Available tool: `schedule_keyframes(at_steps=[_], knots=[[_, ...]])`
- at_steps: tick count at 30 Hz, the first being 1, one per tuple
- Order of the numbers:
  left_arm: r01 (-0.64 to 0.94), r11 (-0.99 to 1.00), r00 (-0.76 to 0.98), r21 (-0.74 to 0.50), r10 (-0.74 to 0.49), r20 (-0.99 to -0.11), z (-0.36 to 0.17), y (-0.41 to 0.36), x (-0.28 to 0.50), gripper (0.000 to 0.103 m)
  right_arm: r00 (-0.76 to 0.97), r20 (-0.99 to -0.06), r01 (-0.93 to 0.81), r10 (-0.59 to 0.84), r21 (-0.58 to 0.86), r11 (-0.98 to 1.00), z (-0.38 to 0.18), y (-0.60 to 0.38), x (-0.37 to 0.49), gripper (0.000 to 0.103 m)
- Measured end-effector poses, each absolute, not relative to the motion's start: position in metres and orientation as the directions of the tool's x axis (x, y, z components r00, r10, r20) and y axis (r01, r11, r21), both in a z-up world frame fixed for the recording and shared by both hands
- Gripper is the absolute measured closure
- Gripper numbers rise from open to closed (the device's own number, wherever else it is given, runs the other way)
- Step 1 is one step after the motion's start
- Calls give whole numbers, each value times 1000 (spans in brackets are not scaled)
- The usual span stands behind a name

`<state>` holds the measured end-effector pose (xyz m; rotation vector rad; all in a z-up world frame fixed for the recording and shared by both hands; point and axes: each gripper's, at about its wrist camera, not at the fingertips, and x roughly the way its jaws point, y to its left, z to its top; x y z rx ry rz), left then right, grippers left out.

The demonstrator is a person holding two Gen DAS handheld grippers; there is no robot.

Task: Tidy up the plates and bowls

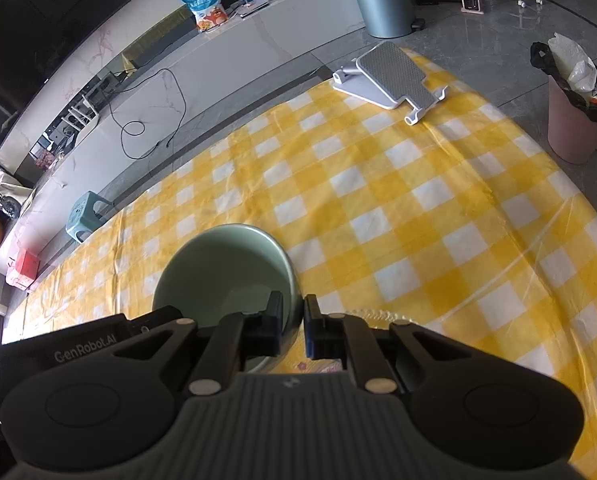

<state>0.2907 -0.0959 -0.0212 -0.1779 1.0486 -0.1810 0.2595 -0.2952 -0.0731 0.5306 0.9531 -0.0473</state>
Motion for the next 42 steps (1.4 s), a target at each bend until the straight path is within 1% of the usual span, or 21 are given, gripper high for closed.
schedule_keyframes(at_steps=[15, 25, 32, 38, 42], knots=[[-33, 983, 540, -181, -135, -830, 23, -21, 195, 97, 605, -743, 125, 286, 443, 888, -40, -221, 171, 95], [-89, 972, 574, -218, -128, -808, 48, 40, 139, 96, 613, -717, 23, 332, 437, 899, -13, -166, 117, 95], [-151, 952, 569, -267, -137, -811, 39, 83, 113, 96, 588, -726, -44, 357, 411, 910, -16, -127, 96, 96], [-176, 941, 554, -289, -148, -819, 16, 99, 103, 95, 536, -764, -41, 360, 403, 914, -37, -112, 95, 96], [-187, 932, 530, -310, -170, -831, 0, 105, 103, 95, 523, -783, -51, 337, 366, 929, -46, -103, 95, 96]])
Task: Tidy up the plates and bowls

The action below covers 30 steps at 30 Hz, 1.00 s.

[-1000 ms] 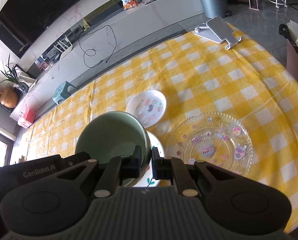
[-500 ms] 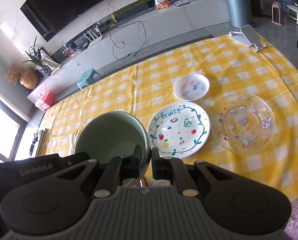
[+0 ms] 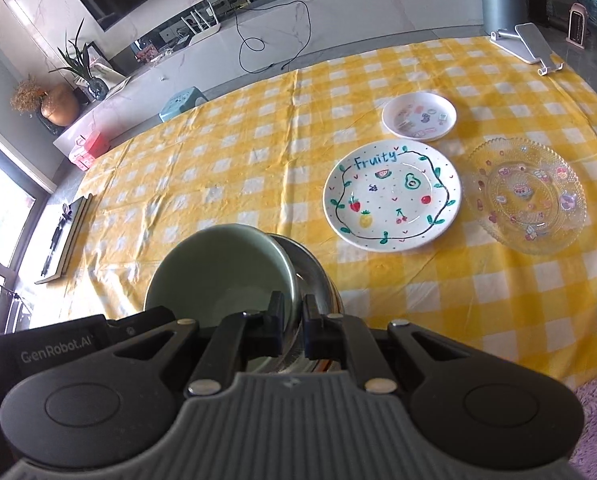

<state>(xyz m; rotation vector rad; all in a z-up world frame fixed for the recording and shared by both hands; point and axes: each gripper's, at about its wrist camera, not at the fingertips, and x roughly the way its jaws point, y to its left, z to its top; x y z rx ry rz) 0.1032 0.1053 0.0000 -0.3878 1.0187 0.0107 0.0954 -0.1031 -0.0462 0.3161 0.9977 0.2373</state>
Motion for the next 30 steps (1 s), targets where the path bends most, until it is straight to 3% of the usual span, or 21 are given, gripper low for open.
schedule_keyframes(at_steps=[30], knots=[[-116, 972, 485, -202, -123, -866, -21, 96, 110, 94, 491, -821, -99, 292, 281, 955, -67, -89, 104, 93]])
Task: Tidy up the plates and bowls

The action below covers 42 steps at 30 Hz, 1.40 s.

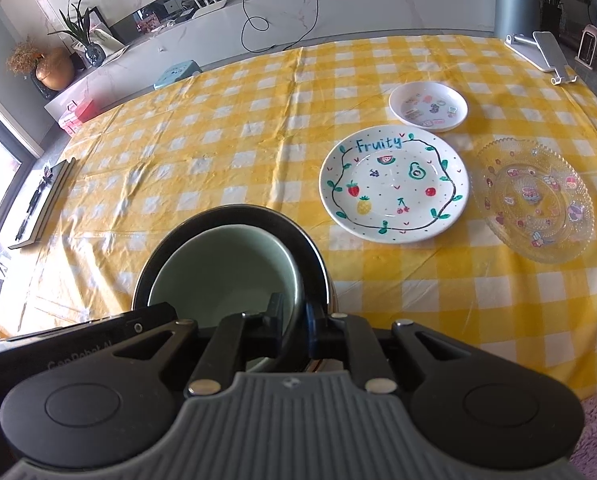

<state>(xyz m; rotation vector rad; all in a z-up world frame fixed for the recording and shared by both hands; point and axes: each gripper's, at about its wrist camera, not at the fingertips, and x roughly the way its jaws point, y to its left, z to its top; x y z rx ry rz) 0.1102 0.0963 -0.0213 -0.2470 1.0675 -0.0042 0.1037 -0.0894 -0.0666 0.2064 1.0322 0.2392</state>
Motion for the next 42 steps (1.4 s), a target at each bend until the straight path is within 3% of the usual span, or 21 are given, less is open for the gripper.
schedule_keyframes(at_steps=[5, 12, 31, 36, 42], knots=[[-108, 976, 500, -190, -112, -859, -18, 96, 110, 94, 486, -819, -90, 305, 300, 950, -66, -91, 105, 91], [-101, 976, 520, -193, -113, -847, -9, 98, 109, 93, 512, -797, -107, 320, 311, 944, -57, -94, 102, 76], [38, 955, 615, -295, -255, -746, 26, 71, 103, 58, 639, -690, -46, 339, 405, 913, -25, -161, 92, 69], [74, 944, 593, -320, -300, -747, 24, 58, 121, 52, 680, -651, -17, 337, 446, 895, -27, -187, 97, 50], [114, 945, 553, -306, -317, -771, 16, 44, 149, 50, 709, -633, -13, 311, 429, 903, -36, -210, 113, 48]])
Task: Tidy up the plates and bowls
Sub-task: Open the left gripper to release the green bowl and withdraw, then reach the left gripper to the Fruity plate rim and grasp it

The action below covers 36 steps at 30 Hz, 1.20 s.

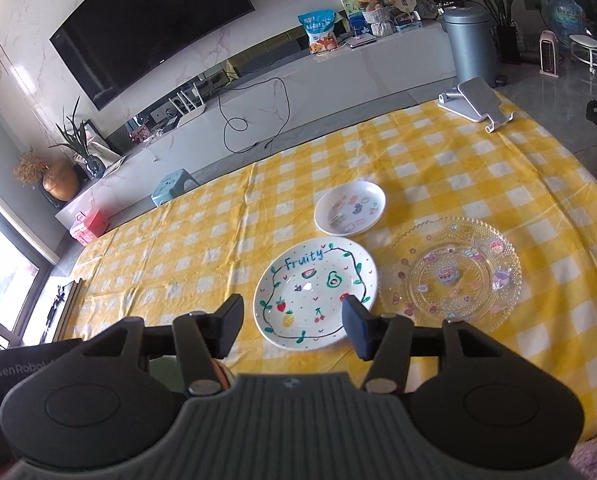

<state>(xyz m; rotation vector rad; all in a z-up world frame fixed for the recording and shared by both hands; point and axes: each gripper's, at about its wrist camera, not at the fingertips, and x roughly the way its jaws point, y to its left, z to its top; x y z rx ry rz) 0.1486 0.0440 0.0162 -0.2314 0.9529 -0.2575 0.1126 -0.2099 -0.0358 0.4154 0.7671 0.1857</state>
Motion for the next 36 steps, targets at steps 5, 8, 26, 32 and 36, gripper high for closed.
schedule_keyframes(at_steps=[5, 8, 26, 32, 36], knots=[[131, 948, 535, -291, -315, -784, 11, 42, 175, 50, 703, -641, 7, 307, 437, 899, -51, -226, 136, 48], [151, 946, 513, -287, -323, -795, 6, 42, 194, 50, 667, -674, 12, 316, 434, 901, -63, -230, 156, 51], [159, 961, 267, -226, -262, -927, -68, 34, 286, 65, 515, -797, -24, 315, 354, 935, -114, -230, 254, 79], [145, 962, 224, -232, -260, -939, -82, 34, 296, 67, 483, -822, -49, 301, 318, 947, -124, -226, 273, 79], [146, 960, 199, -239, -265, -943, -87, 34, 300, 67, 465, -831, -56, 304, 315, 947, -130, -225, 280, 79]])
